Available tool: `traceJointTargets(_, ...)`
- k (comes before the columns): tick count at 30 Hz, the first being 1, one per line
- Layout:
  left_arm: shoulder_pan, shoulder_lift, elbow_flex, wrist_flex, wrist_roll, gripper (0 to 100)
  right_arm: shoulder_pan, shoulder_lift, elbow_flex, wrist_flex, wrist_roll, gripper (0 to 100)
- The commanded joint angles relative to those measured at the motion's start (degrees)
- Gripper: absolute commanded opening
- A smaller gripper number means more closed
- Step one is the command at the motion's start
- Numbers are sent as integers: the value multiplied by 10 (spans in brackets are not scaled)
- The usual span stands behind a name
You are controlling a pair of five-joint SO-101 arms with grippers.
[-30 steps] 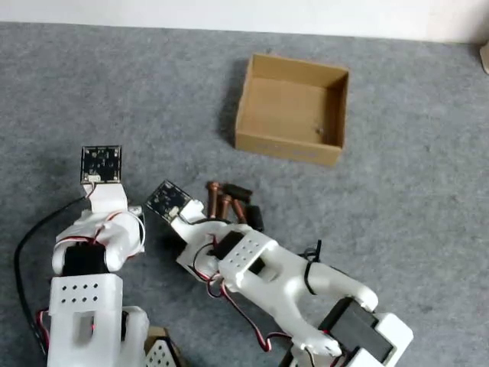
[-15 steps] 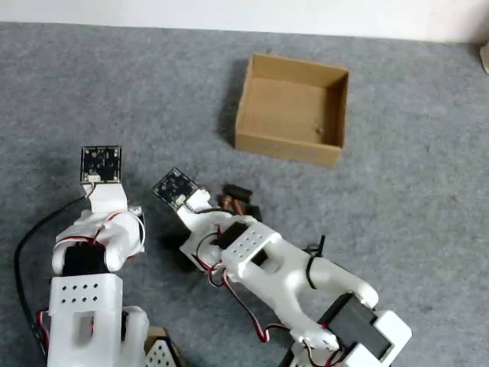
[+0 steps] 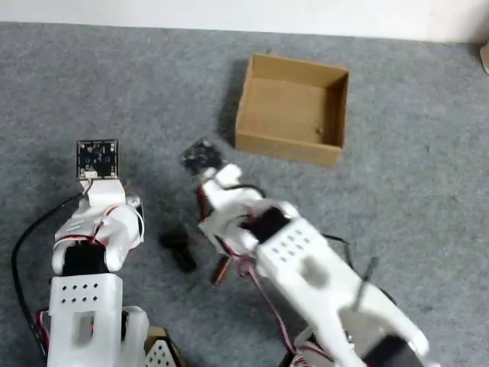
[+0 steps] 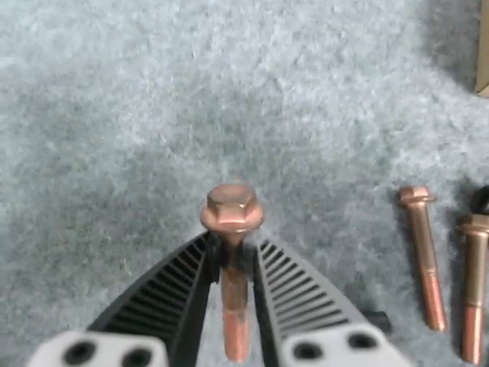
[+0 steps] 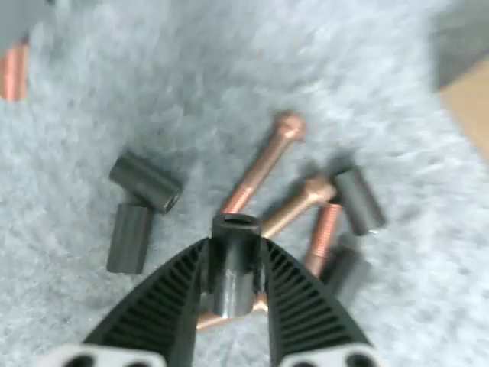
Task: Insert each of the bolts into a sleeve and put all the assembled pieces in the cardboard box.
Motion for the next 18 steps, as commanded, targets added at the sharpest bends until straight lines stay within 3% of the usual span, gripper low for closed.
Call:
traceJointTargets(1, -4, -11, -11, -22, 3, 7, 36, -138, 32, 3, 9, 3)
traceJointTargets(7, 29, -11, -45, -102, 14, 5, 40, -307, 121, 1, 10, 3)
traceJointTargets(12, 51, -11, -70, -101, 104, 5, 40, -421, 193, -24, 10, 3)
traceJointTargets(18, 61, -11, -25, -69, 178, 5, 40, -333, 269, -26, 47, 6)
